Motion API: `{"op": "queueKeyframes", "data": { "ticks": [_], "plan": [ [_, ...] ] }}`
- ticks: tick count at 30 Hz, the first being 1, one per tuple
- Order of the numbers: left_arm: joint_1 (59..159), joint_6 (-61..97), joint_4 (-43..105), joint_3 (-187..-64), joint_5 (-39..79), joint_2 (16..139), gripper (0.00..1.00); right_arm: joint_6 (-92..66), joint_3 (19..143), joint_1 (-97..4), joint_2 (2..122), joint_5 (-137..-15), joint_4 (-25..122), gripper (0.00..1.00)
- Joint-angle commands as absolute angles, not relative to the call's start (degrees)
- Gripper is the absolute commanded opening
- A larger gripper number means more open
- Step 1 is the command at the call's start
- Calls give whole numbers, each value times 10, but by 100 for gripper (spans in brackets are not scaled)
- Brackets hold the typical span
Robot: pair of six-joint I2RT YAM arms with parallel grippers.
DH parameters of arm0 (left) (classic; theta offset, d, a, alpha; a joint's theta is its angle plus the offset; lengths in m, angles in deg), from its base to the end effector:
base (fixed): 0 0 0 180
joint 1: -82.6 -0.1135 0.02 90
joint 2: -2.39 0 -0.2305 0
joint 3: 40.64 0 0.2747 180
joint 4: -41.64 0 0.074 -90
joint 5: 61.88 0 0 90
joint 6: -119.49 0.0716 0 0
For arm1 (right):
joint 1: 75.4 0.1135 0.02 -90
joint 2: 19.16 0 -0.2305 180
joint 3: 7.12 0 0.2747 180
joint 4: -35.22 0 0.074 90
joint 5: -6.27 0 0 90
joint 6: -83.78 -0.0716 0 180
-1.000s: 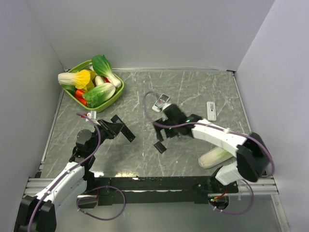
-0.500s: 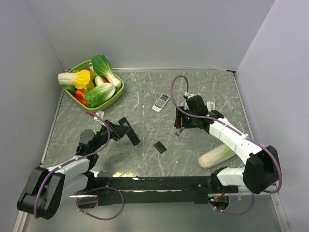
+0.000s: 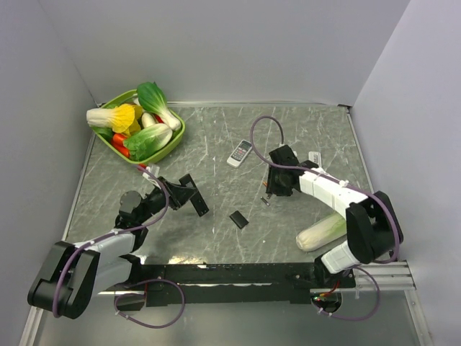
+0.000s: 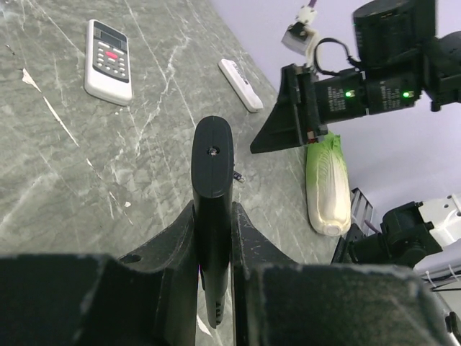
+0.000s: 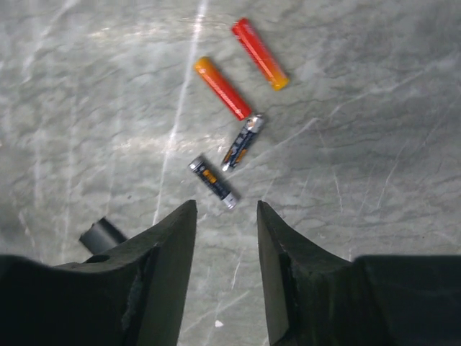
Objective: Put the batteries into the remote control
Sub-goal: Pick up the battery from the center of the board.
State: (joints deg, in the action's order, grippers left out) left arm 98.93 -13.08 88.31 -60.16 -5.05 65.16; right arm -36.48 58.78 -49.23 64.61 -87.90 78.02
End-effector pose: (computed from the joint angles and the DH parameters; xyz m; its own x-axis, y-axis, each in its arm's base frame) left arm 0.2273 -0.1074 0.1382 -0.4716 -0.4519 -0.7572 0.5980 0.4671 -0.6512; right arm 0.2964 0.1398 0.1316 -0.8814 0.1269 -0.4550 0.0420 0.9805 0.1921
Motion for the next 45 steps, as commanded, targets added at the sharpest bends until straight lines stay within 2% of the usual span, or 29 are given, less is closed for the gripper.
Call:
{"op": "queueKeyframes", "data": {
  "ticks": [1,17,35,45],
  "plan": [
    [996,-106,910,-622,-64,655,1,-430,613,-497,677,-916,783,45],
    [1008,-94,870,-635,-59,653,1,-466,631,-497,743,-929,754,35],
    [1014,-97,870,-634,-62,648,1,-476,634,-498,785,-971,759,32],
    [1016,-95,866,-635,-62,645,1,-459,611,-518,768,-967,756,31]
  ]
}}
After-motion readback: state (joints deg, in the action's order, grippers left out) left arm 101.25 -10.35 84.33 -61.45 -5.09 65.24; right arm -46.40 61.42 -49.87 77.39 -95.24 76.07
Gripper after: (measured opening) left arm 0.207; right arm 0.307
